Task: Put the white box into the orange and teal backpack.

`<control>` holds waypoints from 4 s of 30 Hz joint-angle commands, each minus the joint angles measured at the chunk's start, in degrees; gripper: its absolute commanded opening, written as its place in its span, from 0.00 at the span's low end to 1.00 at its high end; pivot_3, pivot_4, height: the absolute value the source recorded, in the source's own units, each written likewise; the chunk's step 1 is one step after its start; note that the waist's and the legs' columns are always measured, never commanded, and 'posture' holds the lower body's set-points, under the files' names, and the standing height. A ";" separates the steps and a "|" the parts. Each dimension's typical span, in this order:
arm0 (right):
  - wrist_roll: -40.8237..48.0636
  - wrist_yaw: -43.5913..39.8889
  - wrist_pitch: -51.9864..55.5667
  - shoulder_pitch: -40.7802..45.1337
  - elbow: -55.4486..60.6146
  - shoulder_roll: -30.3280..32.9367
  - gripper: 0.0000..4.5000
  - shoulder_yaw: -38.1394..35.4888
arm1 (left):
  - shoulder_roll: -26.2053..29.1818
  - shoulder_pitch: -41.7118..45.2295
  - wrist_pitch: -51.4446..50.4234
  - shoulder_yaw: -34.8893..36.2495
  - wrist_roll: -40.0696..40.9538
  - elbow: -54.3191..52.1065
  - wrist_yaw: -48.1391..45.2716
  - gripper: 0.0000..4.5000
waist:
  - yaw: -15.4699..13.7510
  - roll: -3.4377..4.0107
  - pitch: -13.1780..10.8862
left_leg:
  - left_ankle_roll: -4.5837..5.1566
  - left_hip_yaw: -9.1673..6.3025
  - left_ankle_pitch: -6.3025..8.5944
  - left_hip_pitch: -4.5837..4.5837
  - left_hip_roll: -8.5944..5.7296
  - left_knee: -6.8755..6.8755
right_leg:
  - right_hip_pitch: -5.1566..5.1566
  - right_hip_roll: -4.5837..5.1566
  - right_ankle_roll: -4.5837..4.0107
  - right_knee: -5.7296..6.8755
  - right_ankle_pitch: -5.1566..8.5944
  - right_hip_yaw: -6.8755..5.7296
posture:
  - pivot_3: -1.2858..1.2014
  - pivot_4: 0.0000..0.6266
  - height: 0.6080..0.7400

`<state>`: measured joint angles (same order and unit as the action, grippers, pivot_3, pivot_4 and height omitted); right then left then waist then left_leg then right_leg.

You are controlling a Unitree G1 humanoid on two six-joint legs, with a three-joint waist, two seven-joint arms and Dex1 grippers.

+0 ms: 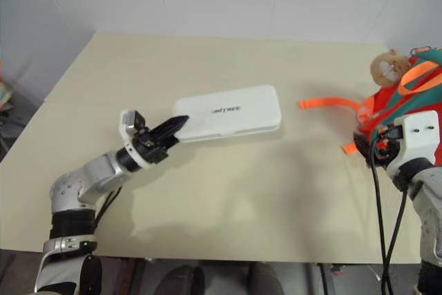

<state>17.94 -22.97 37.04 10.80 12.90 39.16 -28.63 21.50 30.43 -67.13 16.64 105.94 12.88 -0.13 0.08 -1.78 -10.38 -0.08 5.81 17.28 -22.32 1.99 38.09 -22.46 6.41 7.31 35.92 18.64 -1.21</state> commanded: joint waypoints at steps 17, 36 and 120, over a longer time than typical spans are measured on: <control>-4.02 7.63 -9.44 4.75 -8.62 -1.10 1.00 -1.19 | 4.57 4.32 -2.24 0.14 2.38 2.75 -4.08 0.29 | 0.00 0.05 -0.03 | -0.05 -0.02 -0.03 -0.01 -0.02 -0.05 | -0.01 0.02 0.02 -0.02 0.00 -0.01 | 0.52 0.24 1.00; -4.38 7.30 -22.75 22.78 -35.21 -2.11 1.00 3.26 | 2.12 2.80 1.37 0.41 5.00 -0.36 -2.30 0.29 | 0.32 0.18 -0.11 | -0.06 0.01 -0.05 -0.02 0.00 -0.05 | -0.01 0.01 0.05 -0.03 -0.02 0.01 | 0.52 0.24 1.00; 46.00 -11.75 25.40 9.32 19.44 9.48 0.13 2.48 | 10.22 0.29 -1.60 6.03 6.37 3.52 -5.17 0.29 | 1.35 0.24 -0.15 | 0.04 -0.08 -0.07 -0.19 0.22 -0.35 | -0.07 0.06 0.22 -0.38 -0.12 -0.02 | 0.52 0.24 1.00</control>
<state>60.66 -32.03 62.51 20.34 29.46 46.99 -23.72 30.49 29.07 -68.09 21.47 110.92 16.87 -2.81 1.43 -1.53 -10.54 -0.03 5.73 17.22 -22.51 2.21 37.74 -22.54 6.48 7.53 35.53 18.52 -1.22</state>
